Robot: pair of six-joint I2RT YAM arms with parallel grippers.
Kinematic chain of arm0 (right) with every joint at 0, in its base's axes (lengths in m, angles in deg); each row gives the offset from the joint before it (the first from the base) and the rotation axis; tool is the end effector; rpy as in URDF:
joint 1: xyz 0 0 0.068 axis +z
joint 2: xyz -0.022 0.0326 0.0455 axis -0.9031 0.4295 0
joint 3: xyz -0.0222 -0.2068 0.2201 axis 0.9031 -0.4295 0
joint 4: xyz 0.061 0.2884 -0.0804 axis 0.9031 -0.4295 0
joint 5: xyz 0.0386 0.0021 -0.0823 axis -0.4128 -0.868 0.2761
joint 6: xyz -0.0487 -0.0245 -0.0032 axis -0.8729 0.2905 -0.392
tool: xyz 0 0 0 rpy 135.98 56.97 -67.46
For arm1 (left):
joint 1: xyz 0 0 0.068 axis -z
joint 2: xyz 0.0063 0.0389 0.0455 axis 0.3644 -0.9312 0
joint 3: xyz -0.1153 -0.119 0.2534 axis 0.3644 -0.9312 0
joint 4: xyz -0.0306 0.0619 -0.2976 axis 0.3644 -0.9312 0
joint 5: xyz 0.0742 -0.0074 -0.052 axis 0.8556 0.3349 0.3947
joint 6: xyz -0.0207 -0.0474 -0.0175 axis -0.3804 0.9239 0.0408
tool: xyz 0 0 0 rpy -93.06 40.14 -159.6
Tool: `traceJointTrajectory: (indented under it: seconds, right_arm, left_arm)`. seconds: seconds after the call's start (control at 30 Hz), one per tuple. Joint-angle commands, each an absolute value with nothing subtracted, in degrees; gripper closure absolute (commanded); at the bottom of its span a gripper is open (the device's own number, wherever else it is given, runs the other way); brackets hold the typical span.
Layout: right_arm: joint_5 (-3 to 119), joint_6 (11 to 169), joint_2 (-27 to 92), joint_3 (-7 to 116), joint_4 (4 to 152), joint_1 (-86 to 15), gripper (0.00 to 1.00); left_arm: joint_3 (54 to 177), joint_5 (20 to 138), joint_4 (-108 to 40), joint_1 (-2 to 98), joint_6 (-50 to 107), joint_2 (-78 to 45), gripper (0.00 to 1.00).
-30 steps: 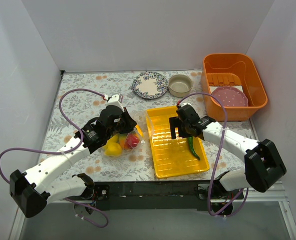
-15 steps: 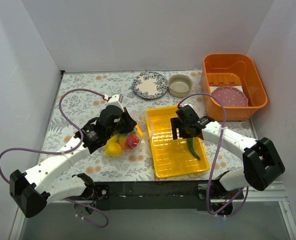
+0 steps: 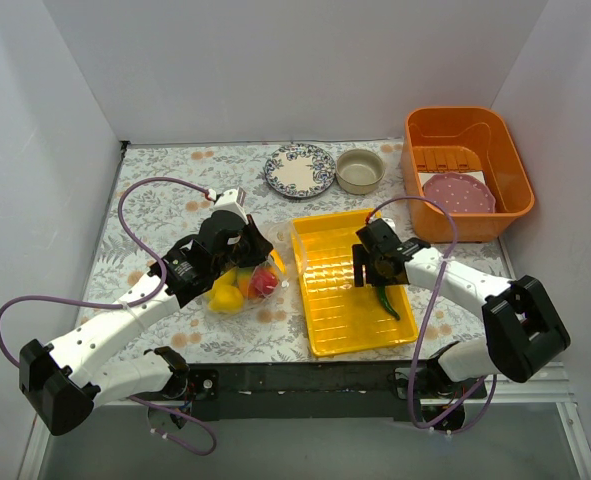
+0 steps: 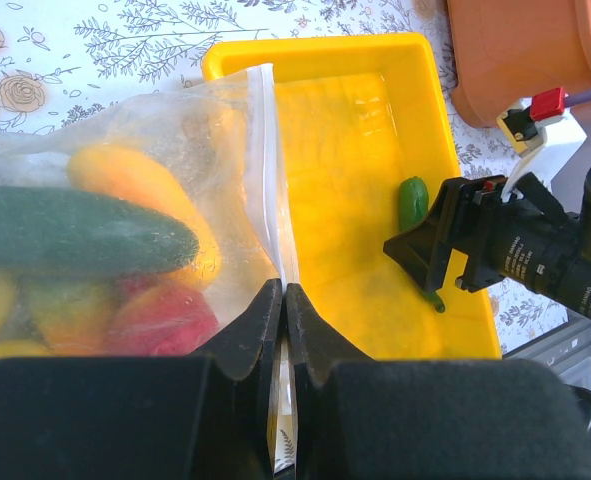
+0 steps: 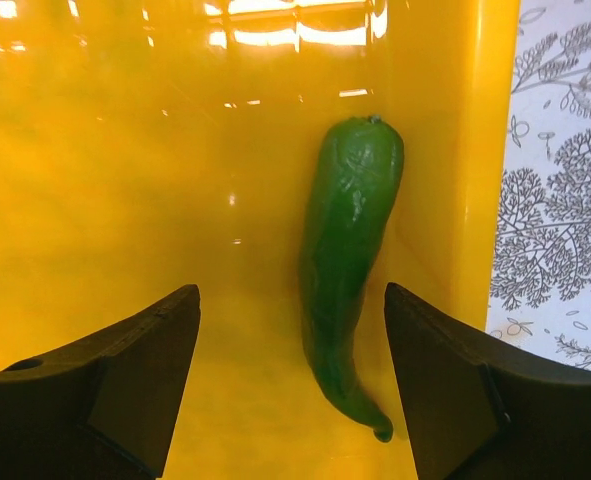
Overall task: Place the food in the zip-top bag and seal the zipper
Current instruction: Pick up the fake vegetable from the bin.
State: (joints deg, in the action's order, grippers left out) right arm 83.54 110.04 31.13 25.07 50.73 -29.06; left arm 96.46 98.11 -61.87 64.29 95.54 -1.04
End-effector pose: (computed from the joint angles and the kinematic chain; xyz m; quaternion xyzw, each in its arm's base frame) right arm 0.2463 0.1619 0.1976 -0.0342 0.9576 -0.0002 0.2859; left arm 0.1971 -0.1740 0.3316 -0.3106 0.8201 -0.3734 0.3025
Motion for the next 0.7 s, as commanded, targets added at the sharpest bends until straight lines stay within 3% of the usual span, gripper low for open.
traceJointTrajectory:
  seconds: [0.0,0.27,0.5,0.67]
  right_arm:
    - [82.81,111.71,31.19,23.94,52.80,-30.55,0.24]
    - [77.37,109.34,31.80,24.38,56.32,-31.08,0.53]
    - [70.95,105.30,37.07,28.15,58.08,-31.08,0.62]
    - [67.78,104.51,39.62,31.75,60.53,-31.08,0.62]
  left_arm:
    - [97.21,97.91,-62.11,64.18,95.40,-0.16,1.00]
    - [97.12,97.47,-61.85,64.26,95.31,-0.42,1.00]
    - [97.21,96.95,-61.41,64.18,95.23,-1.04,1.00]
    - [97.39,98.09,-62.11,64.18,94.87,-0.87,1.00]
